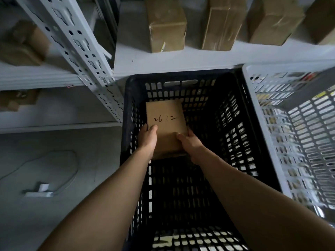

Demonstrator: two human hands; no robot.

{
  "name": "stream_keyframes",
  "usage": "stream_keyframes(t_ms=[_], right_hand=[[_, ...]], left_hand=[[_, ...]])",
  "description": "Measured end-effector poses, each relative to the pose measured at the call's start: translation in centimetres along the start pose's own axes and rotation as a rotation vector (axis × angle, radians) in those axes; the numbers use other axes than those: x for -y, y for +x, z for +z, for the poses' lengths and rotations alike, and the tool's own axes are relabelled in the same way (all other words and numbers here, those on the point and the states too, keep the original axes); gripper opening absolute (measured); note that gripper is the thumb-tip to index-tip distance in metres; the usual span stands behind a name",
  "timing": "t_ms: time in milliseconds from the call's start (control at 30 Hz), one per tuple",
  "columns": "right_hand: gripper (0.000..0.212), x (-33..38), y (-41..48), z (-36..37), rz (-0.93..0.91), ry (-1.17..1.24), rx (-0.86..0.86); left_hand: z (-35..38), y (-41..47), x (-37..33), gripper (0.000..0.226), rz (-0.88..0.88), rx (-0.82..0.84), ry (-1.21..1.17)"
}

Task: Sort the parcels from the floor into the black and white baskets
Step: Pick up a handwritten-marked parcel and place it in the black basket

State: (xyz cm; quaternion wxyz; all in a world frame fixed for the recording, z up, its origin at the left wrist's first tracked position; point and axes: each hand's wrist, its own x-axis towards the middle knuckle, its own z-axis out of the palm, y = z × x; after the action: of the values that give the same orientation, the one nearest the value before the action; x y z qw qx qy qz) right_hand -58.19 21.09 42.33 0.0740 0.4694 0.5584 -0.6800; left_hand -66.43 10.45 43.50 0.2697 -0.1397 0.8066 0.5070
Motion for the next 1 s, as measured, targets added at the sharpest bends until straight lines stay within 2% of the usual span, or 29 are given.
stream_keyframes(t_ms=[100, 200, 500, 667, 767, 900, 1000], right_hand=[[0.052, 0.0, 1.3, 0.5, 0.004, -0.039, 0.01], [0.054, -0.8, 2.5, 0.9, 0.016, -0.068, 0.027], [0.055, -0.7, 3.7, 1.7, 0.01, -0.147, -0.036], [0.047, 0.9, 2.3, 1.3, -0.022, -0.252, -0.065], [0.033, 3.2, -0.1, 0.7, -0.116, -0.224, -0.127], [0.031, 8.1, -5.0, -0.9, -0.308, -0.14, -0.153], [0.026, 11.8, -10.2, -2.0, -0.486, -0.095, -0.186]], left_hand=[[0.6, 1.6, 0.6, 0.049, -0.022, 0.007, 0.086], [1.2, 2.5, 0.7, 0.055, -0.063, 0.0, 0.119], [1.7, 3.2, 0.3, 0.059, -0.12, -0.028, 0.059], [0.8, 1.7, -1.1, 0.054, -0.048, -0.038, 0.009], [-0.2, -0.3, -3.9, 0.049, 0.058, -0.051, -0.052], [-1.5, -4.5, -9.1, 0.046, 0.179, -0.003, -0.229], [-2.7, -8.8, -12.4, 0.046, 0.313, 0.009, -0.258]])
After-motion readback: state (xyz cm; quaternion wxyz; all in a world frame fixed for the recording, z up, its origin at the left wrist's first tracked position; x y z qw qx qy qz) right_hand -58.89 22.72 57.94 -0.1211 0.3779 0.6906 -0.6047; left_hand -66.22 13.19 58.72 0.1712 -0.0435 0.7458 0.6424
